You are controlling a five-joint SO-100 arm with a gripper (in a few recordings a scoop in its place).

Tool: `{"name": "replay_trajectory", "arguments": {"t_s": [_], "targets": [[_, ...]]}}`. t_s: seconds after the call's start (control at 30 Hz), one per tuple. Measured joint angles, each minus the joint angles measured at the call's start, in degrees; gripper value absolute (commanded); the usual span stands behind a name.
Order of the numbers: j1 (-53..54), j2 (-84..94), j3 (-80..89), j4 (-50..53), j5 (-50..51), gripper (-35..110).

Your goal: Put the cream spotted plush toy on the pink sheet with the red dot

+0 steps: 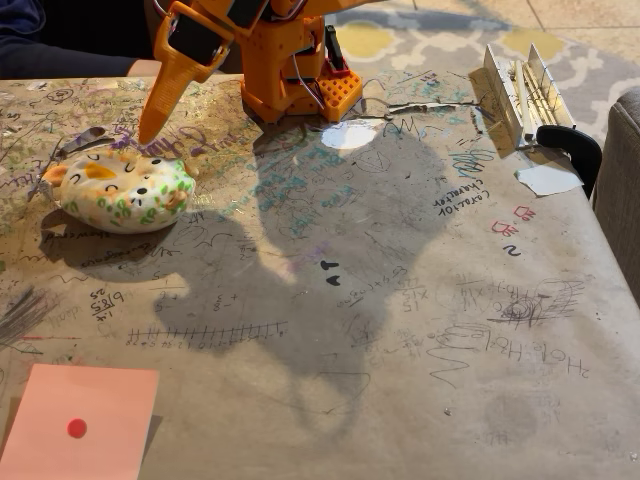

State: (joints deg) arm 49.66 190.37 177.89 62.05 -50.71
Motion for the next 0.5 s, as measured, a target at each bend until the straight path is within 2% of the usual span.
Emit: {"name": "replay_trajectory", "arguments": {"t_s": [0.13, 0.27, 0.5], "targets": [[0.0, -9.8, -3.2, -1.5, 0.5, 29], [-0.7, -29.7, -13.4, -2.9, 3.9, 29], [-3.9, -62.8, -34.9, 1.6, 10.5, 29]]}}
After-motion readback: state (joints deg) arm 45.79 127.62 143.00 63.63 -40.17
